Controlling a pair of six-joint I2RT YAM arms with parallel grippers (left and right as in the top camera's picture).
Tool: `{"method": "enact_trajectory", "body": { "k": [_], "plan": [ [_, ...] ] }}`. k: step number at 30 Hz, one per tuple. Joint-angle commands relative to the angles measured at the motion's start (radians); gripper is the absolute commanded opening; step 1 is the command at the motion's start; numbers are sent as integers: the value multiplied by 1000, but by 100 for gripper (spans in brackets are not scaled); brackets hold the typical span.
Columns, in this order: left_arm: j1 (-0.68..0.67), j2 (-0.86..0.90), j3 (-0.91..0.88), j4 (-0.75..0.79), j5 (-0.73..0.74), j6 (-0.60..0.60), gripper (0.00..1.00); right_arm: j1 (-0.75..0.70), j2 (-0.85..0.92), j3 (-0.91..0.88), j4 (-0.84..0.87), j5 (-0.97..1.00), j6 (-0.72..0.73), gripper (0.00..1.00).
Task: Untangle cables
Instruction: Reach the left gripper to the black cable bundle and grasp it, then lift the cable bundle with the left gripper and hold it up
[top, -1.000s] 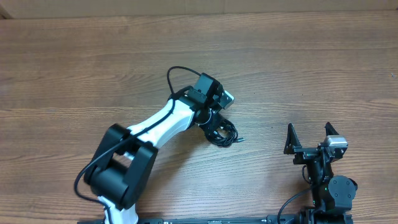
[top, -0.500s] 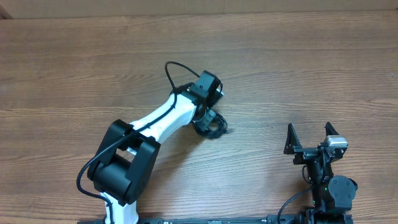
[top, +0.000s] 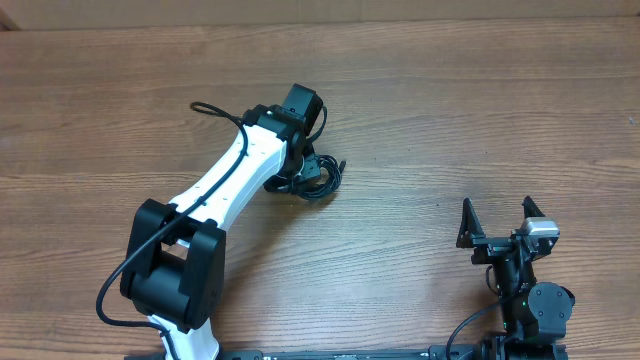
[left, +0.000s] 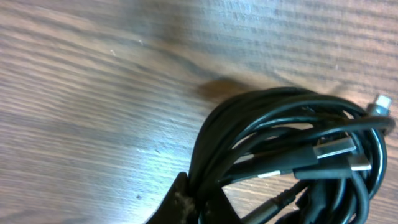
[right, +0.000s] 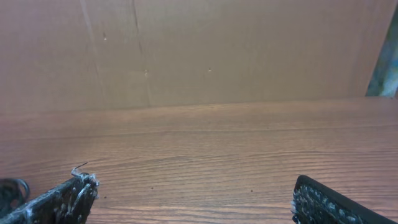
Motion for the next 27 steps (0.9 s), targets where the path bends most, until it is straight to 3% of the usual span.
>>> {"method": "enact_trajectory", "body": {
  "k": [1, 2, 5, 6, 8, 10, 15, 19, 27],
  "plan": [
    [-5, -19, -7, 6, 25, -35, 78, 5, -12, -11, 4, 6, -7, 100],
    [-5, -19, -7, 8, 13, -14, 86, 5, -12, -11, 4, 6, -7, 100],
    [-3, -19, -7, 18, -31, 66, 96, 5, -12, -11, 4, 6, -7, 100],
    [-3, -19, -7, 27, -38, 121, 93, 5, -12, -11, 4, 6, -7, 100],
    [-4, -19, -11, 50, -38, 255, 75, 5, -12, -11, 4, 6, -7, 100],
    [-5, -14, -17, 64, -34, 332, 64, 5, -12, -11, 4, 6, -7, 100],
    [-5, -8, -68, 97, 48, 521, 61, 5, -12, -11, 4, 6, -7, 100],
    [-4, -8, -158, 150, 43, 606, 54, 5, -12, -11, 4, 6, -7, 100],
    [-4, -8, -263, 330, 41, 629, 46, 5, -12, -11, 4, 6, -7, 100]
  ]
}}
